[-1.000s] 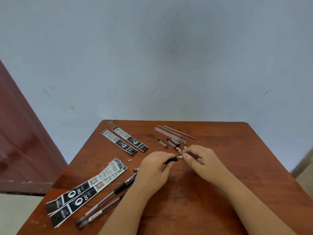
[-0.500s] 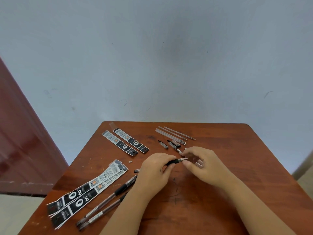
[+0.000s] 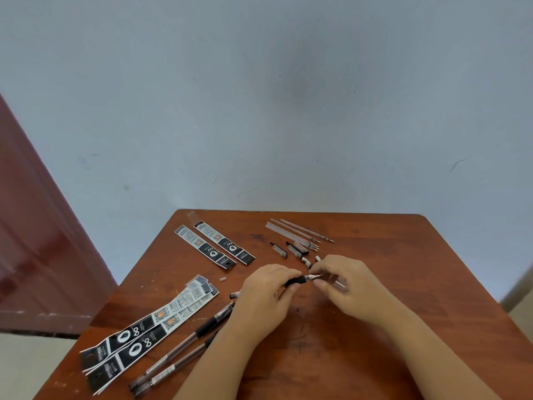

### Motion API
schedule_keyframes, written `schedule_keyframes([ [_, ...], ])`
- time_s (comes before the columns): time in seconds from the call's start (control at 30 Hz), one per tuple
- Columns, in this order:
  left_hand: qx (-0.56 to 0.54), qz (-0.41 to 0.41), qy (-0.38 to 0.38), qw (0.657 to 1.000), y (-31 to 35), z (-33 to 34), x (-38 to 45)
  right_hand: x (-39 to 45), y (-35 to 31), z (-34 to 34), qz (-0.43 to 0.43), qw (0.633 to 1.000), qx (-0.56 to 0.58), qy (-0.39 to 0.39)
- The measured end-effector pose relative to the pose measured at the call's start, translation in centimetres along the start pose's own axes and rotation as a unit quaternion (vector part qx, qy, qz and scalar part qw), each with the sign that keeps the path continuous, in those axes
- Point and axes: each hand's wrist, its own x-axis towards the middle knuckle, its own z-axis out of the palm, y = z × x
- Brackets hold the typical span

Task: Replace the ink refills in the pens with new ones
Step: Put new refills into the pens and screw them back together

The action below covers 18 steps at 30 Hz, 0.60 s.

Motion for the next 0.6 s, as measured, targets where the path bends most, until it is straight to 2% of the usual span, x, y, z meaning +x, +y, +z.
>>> schedule_keyframes([
  [0.17,0.009,-0.005,-0.031,0.999,-0.02,-0.01,-0.01,0.17,-0.09,0.45,0.002,1.0,0.0,0.0],
  [0.33,0.025,0.016,-0.014,0.999,-0.57,0.45,-0.05,0.21,0.01,0.76,0.01,1.0,0.004,-0.016],
  [0.6,0.071,0.04,-0.028,0.996,-0.78,0.13,-0.05,0.28,0.17,1.01,0.045,0.998,0.014,-0.048],
])
